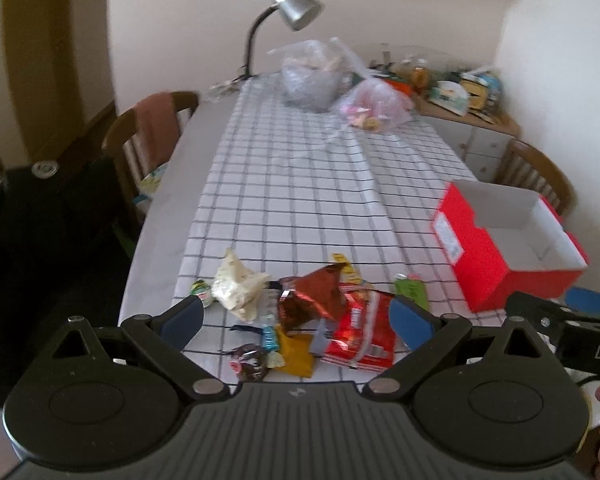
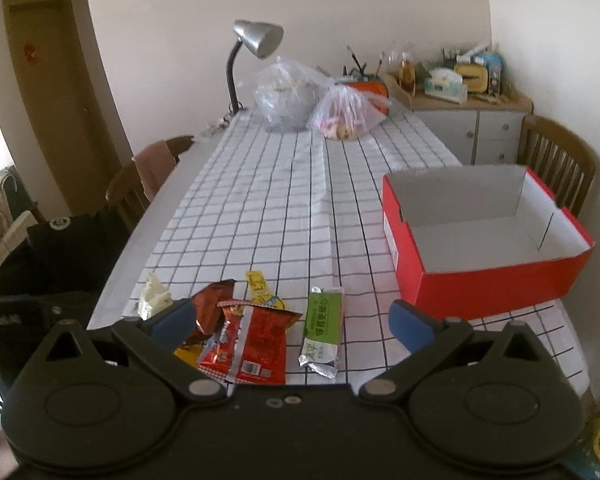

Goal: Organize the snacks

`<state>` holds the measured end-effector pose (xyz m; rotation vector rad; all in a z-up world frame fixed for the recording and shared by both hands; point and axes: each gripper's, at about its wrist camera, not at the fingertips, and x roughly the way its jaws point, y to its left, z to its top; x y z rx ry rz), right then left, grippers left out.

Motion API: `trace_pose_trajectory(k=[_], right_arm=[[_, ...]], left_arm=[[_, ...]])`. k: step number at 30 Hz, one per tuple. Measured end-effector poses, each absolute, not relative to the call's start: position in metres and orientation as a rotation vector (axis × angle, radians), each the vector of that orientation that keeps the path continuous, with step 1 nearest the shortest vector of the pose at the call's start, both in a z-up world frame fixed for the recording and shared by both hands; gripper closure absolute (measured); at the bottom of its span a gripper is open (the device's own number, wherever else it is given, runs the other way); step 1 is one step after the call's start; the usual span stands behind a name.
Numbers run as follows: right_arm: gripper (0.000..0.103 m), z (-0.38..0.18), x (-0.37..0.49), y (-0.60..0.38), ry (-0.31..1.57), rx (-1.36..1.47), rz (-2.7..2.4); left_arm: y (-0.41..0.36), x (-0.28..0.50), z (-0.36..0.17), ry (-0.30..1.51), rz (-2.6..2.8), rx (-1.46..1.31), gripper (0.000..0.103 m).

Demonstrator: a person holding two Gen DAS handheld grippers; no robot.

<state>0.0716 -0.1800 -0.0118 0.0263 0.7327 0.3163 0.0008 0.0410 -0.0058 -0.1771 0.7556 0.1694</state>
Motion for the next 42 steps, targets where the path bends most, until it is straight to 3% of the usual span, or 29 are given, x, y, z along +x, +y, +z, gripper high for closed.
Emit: trace_pose_trajectory(k=[8,23,28,37,42], right_arm=[[0.004,-0.051,0.113,-0.179,0.834,0.016,0.312],[0.023,-0.130,0.182,-0.168,1.055,-0.063,0.308],[0.027,-0.142,0.195,-0.163,1.105,-0.074,0.335],[0.032,-0.155,0.209,-0.160,1.156,-0.079,0.355],[0.033,-0.158,0.213,-0.154,1.168,-0.093,0.368]], left_arm=[[0.076,0.027,-0.028,0.837,0.251,-0.280,0.003],[0.163,0.089,-0.091,1.021,0.407,-0.475,0.004],[0.188,0.117,-0.117,1.096,0.441,-0.523,0.020],[0.210,0.145,-0.153,1.190,0.447,-0.580,0.032],[0.208,0.157,-0.161,1.207,0.450,-0.574,0.033]])
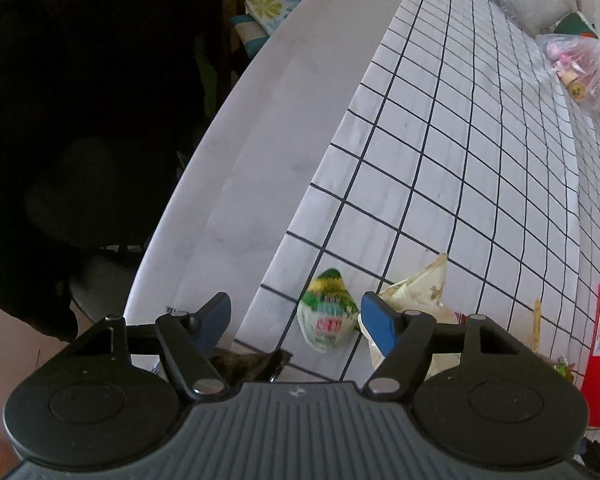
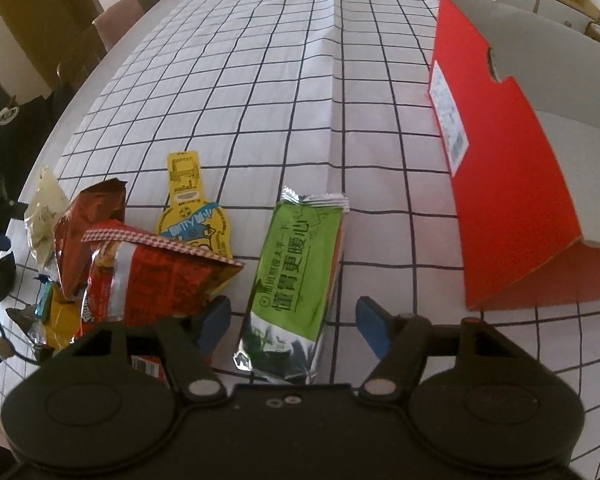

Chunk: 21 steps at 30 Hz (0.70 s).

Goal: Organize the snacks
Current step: 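Grasp the green bar with the right tool while the left tool grasps the green-white pouch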

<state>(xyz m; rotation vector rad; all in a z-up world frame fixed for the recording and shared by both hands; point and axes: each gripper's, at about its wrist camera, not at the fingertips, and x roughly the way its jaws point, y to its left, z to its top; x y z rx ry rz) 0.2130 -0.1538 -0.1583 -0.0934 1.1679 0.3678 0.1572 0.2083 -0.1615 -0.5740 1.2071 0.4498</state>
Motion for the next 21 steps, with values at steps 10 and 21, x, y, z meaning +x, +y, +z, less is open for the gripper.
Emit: trace_pose_trajectory(k=[10,21], right_arm=[[0.038,-0.165,0.215,-0.141,1.174,-0.141,0.358],[0.055,-0.166,0.214,-0.136,1.136,-0.206,0.326]], left_arm=[[0.202,0.165,-0.174,1.255,0.439,-0.586,0.039],[0.186,0.176,-0.171,1.262,0.462,-0.461,0.058]])
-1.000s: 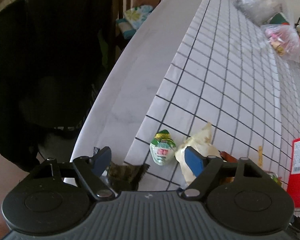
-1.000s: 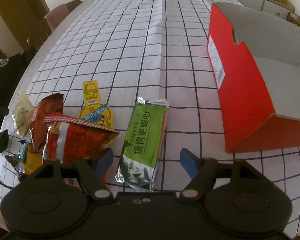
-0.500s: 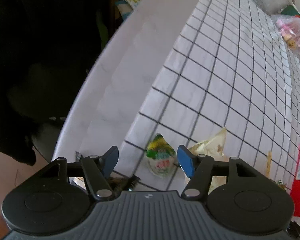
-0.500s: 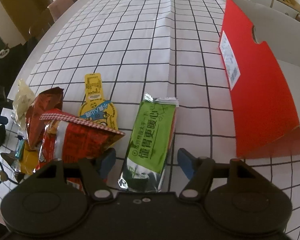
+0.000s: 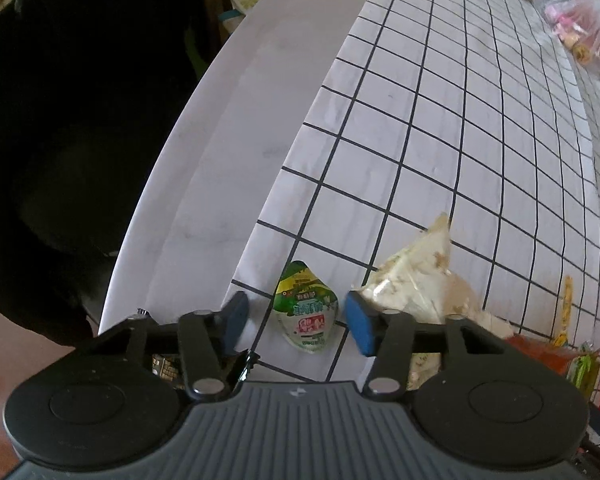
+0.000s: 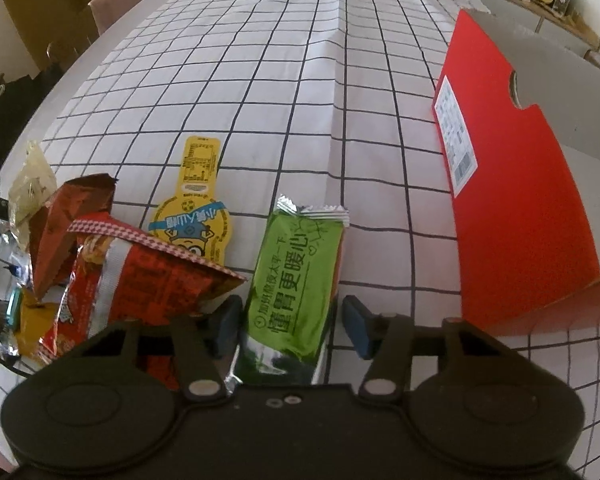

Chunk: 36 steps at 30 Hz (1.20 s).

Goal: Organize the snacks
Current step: 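Grasp the green bar with the right tool while the left tool grasps the green-white pouch, then carry the green bar and green-white pouch over the red box with both tools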

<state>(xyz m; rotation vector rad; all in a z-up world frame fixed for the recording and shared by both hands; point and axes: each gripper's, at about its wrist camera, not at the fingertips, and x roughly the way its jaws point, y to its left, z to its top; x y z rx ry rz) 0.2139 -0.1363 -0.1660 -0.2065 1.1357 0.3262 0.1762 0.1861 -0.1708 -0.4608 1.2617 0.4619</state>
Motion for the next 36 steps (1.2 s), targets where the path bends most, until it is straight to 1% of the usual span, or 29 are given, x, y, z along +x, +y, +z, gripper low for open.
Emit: trace_pose_trajectory(k=[1,3,11,17,31,36], right_arm=[[0.060,-0.166,0.213,-0.136,1.129,-0.216,0.321],[0.061,-0.165,0.213,-0.138,1.124,-0.208,0.315],[0.062,-0.158,0.211,-0.151,1.115,-0.147,0.281],[0.062,-0.141,0.200,-0.160,1.092,-0.102,0.279],[0.062,-0.078,0.162,-0.182,0.983,-0.047,0.295],[0.062,-0.051,0.155,-0.193,0.948,-0.034,0.288]], left_arm=[[0.186,0.177,-0.170,1.261,0.464,-0.455,0.065],[0.186,0.176,-0.169,1.260,0.462,-0.454,0.069],[0.192,0.169,-0.169,1.249,0.452,-0.502,0.070],[0.192,0.160,-0.161,1.230,0.443,-0.528,0.070],[0.167,0.120,-0.097,1.109,0.340,-0.499,0.070],[0.141,0.117,-0.072,1.088,0.260,-0.455,0.070]])
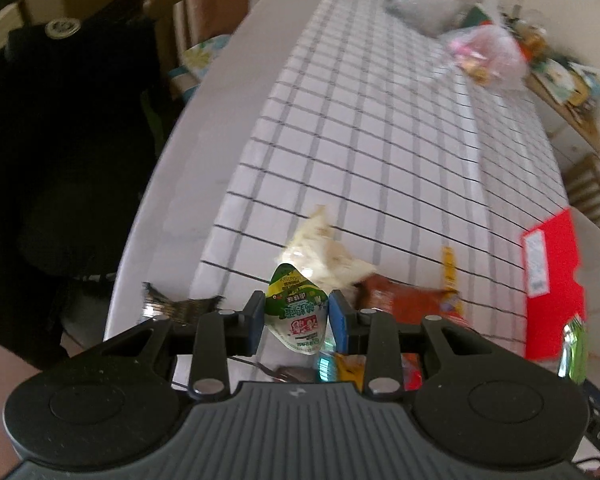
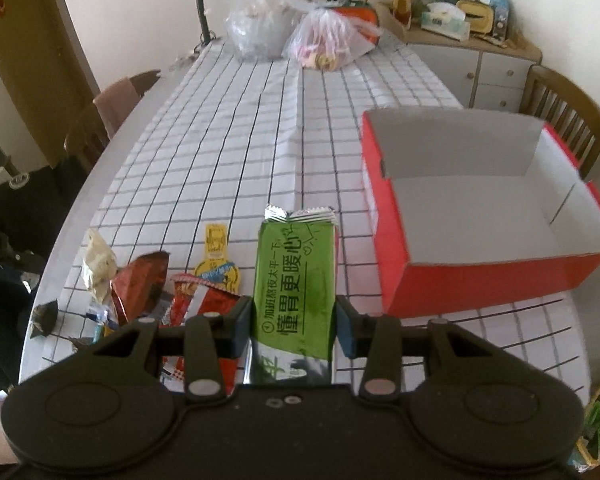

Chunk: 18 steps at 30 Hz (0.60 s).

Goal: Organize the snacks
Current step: 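Carry the green bar and green-white pouch over the red box with both tools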

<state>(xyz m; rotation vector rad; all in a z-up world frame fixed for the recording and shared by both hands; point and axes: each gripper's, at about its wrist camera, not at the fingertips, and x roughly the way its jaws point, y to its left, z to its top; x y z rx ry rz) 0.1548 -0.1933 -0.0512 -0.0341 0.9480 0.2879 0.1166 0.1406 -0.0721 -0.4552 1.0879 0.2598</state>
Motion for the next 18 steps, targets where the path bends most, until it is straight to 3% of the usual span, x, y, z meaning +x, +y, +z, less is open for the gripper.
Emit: trace_pose_trajectory(k=[18], right_arm=[[0.062,-0.006,0.192,-0.292,0.858,0.007,0.215]], left_arm=[[-0.013,0.161,-0.008,1.023,-0.057,-0.266,0.070]])
